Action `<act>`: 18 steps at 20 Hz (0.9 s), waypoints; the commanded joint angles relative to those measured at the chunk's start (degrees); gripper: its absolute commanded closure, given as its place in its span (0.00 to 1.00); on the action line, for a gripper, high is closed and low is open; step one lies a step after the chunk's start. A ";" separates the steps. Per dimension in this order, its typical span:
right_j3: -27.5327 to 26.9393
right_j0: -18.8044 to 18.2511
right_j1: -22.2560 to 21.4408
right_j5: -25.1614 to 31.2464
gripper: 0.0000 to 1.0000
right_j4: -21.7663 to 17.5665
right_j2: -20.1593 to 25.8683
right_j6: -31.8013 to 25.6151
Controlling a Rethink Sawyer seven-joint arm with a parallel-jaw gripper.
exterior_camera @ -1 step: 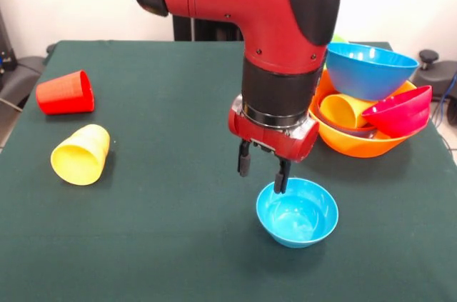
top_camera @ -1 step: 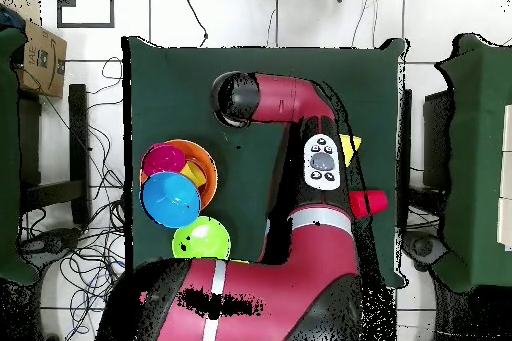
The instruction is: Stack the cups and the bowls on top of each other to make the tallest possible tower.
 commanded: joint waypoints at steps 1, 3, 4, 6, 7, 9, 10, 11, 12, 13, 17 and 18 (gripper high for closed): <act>-2.19 -0.45 1.54 0.97 0.00 -3.30 6.08 -8.48; -1.88 -0.41 1.93 -0.01 0.00 -3.40 6.01 -8.07; -1.46 -0.47 2.12 -0.89 0.00 -3.49 6.00 -7.82; -0.97 -0.42 2.48 -2.00 0.00 -3.57 6.02 -7.35; -0.80 -0.50 2.58 -2.32 0.00 -3.61 6.06 -7.32; -0.30 -0.61 2.71 -3.13 0.00 -3.77 6.06 -7.21; -0.29 -0.56 2.97 -3.40 0.00 -3.87 6.04 -7.15; -0.14 -0.63 3.10 -3.70 0.00 -3.96 6.03 -7.15; 0.24 -0.54 3.52 -4.55 0.00 -4.13 5.98 -6.81; 0.53 -0.62 3.78 -5.20 0.00 -4.29 5.98 -6.73; 1.72 -0.58 5.71 -9.13 0.00 -4.89 5.65 -5.31; 1.98 -0.70 5.96 -9.82 0.00 -4.94 5.66 -5.22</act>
